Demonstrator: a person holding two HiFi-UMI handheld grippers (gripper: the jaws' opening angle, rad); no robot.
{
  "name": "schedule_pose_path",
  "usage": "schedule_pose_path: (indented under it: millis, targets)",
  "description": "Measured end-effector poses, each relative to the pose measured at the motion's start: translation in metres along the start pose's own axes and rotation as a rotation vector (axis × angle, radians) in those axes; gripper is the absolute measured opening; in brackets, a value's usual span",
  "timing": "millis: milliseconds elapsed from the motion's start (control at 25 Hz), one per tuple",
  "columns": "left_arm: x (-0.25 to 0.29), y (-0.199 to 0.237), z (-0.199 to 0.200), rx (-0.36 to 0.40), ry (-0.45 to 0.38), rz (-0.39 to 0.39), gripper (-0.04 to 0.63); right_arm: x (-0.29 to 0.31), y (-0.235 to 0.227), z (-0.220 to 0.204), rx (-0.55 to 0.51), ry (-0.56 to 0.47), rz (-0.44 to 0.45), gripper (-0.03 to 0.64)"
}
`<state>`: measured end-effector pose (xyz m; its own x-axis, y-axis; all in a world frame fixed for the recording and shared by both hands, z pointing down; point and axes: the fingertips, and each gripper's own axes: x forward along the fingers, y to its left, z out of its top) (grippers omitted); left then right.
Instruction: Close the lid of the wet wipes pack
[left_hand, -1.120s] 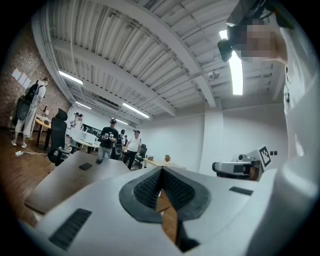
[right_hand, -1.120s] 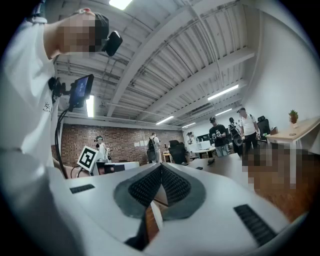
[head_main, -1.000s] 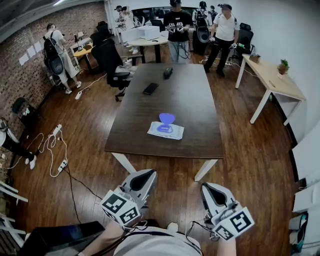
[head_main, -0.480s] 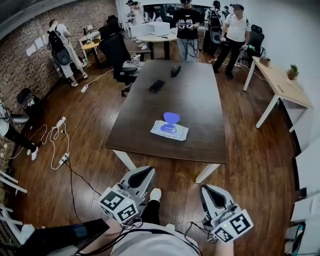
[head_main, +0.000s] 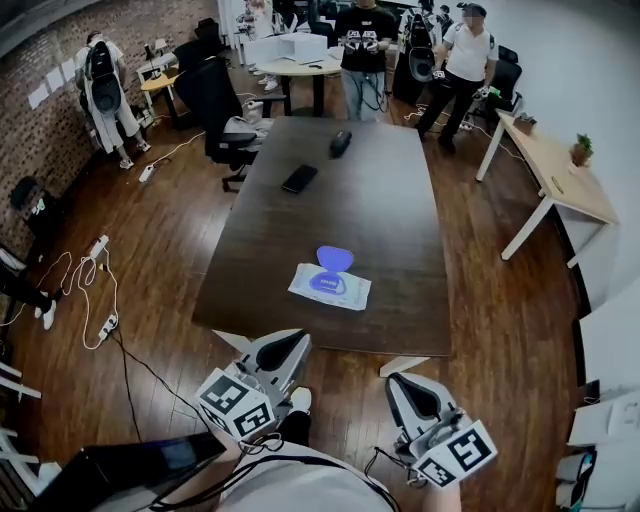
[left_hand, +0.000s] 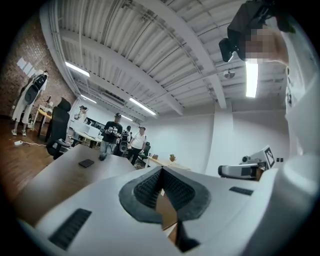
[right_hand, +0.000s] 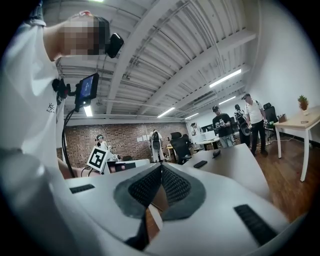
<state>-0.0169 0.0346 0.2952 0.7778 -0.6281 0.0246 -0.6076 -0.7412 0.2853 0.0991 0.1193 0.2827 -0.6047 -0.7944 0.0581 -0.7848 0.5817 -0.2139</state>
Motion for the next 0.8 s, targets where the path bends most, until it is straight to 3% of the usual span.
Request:
schedule_pose_path:
  millis: [240,480,800]
  targets:
    - [0.046,0.070,0.026,0.010,0.044,-0.042,-0.002,0.092,-0.029,0.021,-0.002,-0.001,0.003,0.008]
    - [0.084,0.144,0.035,0.003,0.019,-0.079,-0.002,0.175,-0.062,0.024,-0.011,0.019,0.005,0.008]
    - [0.113,0.201,0.039,-0.051,0.054,-0.085,-0.003,0.233,-0.090,0.017,0.003,0.054,-0.005,0.008]
